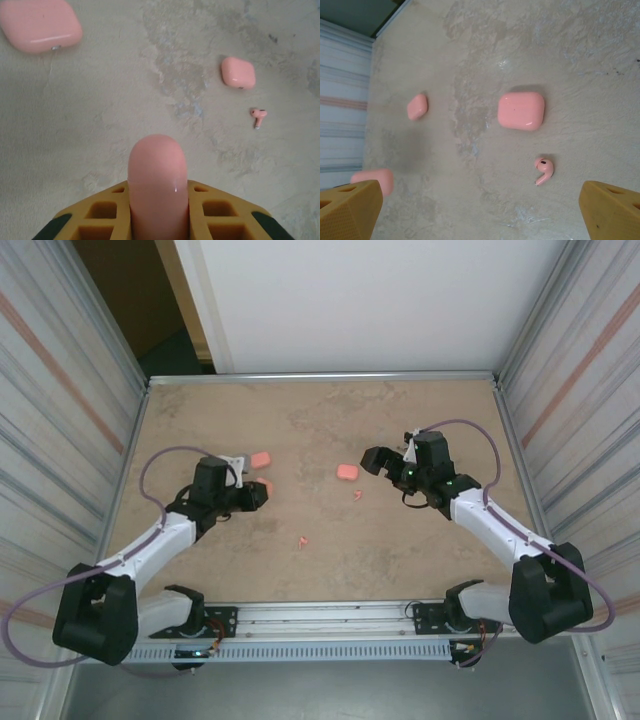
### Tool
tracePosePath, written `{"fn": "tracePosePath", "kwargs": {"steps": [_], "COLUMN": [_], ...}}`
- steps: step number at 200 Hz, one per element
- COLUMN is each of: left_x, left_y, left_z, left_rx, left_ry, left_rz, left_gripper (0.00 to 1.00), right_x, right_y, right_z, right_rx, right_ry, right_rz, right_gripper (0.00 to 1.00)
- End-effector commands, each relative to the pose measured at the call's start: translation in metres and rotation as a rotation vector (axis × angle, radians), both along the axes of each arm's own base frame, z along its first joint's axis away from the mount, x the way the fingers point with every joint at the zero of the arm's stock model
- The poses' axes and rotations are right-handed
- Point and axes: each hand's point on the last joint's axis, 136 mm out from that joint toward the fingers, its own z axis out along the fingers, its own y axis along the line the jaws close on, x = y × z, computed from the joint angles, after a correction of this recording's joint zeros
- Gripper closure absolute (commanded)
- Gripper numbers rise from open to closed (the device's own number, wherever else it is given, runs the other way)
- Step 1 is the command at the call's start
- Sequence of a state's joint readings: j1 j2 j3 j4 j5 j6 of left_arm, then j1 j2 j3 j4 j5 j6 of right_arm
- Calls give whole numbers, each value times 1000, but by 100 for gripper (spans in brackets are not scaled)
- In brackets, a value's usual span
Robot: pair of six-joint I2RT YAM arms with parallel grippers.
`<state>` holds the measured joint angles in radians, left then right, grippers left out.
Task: Insert the wireless bluetooth earbuds into the charging case
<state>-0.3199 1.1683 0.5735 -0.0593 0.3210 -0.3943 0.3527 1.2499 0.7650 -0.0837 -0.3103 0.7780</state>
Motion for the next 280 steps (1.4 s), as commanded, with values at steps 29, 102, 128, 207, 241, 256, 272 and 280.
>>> {"fn": "tracePosePath", "kwargs": {"steps": [29, 102, 128, 207, 241, 256, 272, 280], "left_x": [-2, -2, -3, -7, -7, -6, -5, -5], "left_y": [0, 0, 1, 7, 8, 10, 11, 11], "left_z": [-19, -43, -47, -60, -57, -52, -47, -44], "left_rx": [6, 17, 27, 48, 54, 57, 57, 56], "left_ry": [63, 128, 134, 162, 149, 136, 121, 112], "left_rz": [2, 9, 12, 31, 38, 43, 49, 52], "left_gripper": [98, 91, 83, 62, 54, 49, 45, 43], "right_x": [10, 13, 13, 10, 9, 8, 8, 7], "right_y": [2, 4, 4, 2, 0, -1, -3, -4], "right_z": [12, 10, 10, 13, 17, 21, 24, 25], "right_rx": [11, 3, -4, -17, -19, -24, -41, -54], "right_ry": [-20, -12, -12, -16, -24, -34, -42, -45], "right_rz": [-7, 4, 11, 11, 9, 13, 18, 22], "right_gripper": [1, 1, 1, 1, 1, 1, 1, 1]}}
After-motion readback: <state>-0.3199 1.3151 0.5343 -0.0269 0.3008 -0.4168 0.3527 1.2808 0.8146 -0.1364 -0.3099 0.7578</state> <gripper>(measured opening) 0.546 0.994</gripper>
